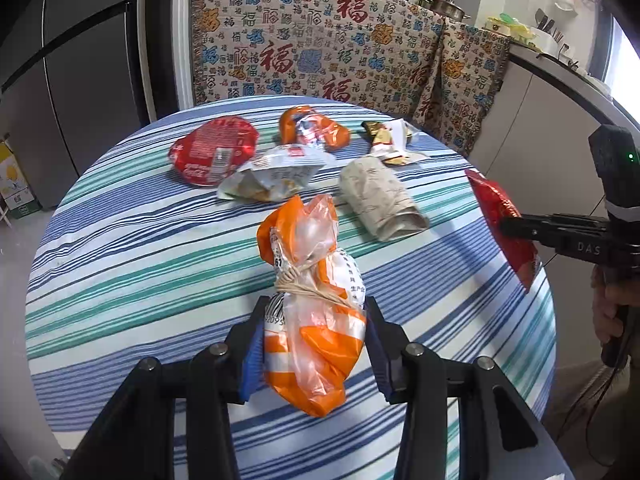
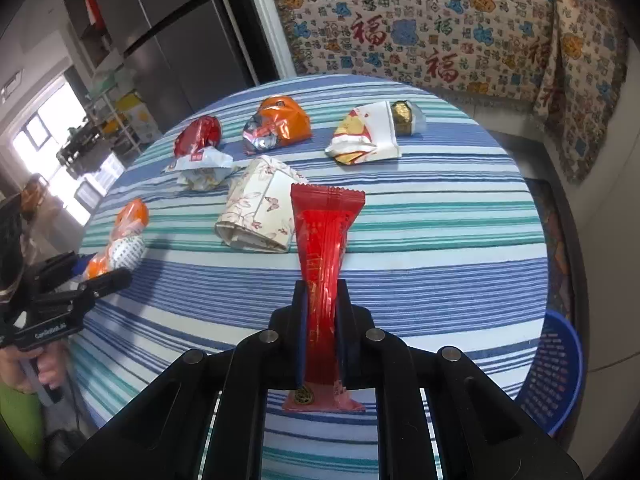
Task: Collect trash
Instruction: 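Lift the bread bag with the left gripper while the right gripper lifts the red wrapper toward the basket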
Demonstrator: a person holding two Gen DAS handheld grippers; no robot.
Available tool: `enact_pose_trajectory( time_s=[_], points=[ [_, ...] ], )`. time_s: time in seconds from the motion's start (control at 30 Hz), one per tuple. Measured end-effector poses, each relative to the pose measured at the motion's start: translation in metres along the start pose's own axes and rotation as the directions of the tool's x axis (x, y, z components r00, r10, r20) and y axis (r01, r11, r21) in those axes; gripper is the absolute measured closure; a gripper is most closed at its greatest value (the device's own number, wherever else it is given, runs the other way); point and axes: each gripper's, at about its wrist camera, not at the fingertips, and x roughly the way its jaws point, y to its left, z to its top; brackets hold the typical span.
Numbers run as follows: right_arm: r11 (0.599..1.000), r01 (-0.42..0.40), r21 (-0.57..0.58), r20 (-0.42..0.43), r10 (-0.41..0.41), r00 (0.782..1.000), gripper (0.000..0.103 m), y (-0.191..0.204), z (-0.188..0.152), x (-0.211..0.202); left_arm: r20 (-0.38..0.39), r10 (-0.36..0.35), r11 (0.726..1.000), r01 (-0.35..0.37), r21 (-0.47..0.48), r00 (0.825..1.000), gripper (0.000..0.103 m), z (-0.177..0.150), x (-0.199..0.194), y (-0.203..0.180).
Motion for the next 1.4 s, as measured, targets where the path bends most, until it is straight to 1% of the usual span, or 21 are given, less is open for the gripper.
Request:
enact_pose_trajectory(
  time_s=[0.17, 0.4, 0.67, 1.4],
  points=[
    [1.000, 0.007, 0.011, 0.012, -0.007, 1.000, 0.092, -0.005, -0.004, -0.007, 0.000, -0.028, 1.000, 0.028, 0.009, 1.000, 0.058, 0.003, 0.005, -0.029],
    [0.999, 0.025, 0.045, 0.025, -0.026, 0.999, 0.092, -0.022, -0.011, -0.017, 0.009, -0.065, 0.996, 0.064, 0.056, 0.998, 0.058, 0.014, 0.012, -0.073],
    [0.997, 0.058, 0.051, 0.026, -0.060, 0.998, 0.092, -0.033, -0.020, -0.025, -0.003, -0.097, 0.991, 0.097, 0.092, 0.995, 0.058, 0.020, 0.026, -0.110],
    [0.987, 0.141, 0.071, 0.053, -0.145, 0.988, 0.092, -0.068, -0.038, -0.052, -0.024, -0.104, 0.983, 0.107, 0.148, 0.994, 0.058, 0.028, 0.047, -0.161]
  ],
)
